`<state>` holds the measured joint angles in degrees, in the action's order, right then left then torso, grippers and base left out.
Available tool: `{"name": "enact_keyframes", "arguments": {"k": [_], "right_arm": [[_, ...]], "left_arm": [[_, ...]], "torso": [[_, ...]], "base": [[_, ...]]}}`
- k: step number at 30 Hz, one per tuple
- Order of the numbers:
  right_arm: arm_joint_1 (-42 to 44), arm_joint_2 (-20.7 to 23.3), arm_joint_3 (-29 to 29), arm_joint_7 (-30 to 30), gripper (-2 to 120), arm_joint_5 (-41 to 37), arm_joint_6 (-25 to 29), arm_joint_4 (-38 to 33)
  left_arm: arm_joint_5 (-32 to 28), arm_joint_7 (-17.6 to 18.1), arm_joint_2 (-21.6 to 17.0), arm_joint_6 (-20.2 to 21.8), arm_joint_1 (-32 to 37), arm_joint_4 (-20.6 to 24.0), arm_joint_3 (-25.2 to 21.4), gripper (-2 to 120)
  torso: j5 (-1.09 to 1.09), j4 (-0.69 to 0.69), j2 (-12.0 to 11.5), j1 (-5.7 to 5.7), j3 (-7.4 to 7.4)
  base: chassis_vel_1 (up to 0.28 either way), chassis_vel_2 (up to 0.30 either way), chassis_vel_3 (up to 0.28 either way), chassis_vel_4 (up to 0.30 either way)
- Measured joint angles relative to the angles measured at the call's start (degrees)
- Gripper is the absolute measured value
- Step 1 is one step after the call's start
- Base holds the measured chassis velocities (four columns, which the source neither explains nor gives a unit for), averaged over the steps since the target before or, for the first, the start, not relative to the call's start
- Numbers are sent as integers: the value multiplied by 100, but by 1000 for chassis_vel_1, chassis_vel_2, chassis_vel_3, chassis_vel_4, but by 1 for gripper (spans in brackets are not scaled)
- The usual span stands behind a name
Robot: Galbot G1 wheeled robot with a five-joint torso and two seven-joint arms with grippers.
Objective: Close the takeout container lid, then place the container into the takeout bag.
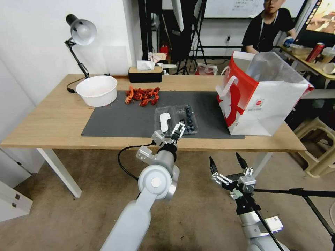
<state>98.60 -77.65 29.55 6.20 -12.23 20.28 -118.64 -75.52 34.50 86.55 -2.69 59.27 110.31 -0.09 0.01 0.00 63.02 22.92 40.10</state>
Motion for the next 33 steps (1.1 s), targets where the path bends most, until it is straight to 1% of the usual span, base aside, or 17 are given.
{"name": "enact_keyframes", "arguments": {"k": [15, 33], "right_arm": [[-26, 9, -17, -78, 100, 40, 35, 96], [-59, -72, -30, -90, 100, 99, 116, 207]], "left_arm": [[-5, 1, 3, 26, -12, -132, -71, 100], [-56, -20, 119, 29, -139, -304, -72, 100]], "torso": [[0, 0, 0, 0, 0], [0, 0, 0, 0, 0]], "base": [[0, 0, 0, 0], [0, 0, 0, 0]]}}
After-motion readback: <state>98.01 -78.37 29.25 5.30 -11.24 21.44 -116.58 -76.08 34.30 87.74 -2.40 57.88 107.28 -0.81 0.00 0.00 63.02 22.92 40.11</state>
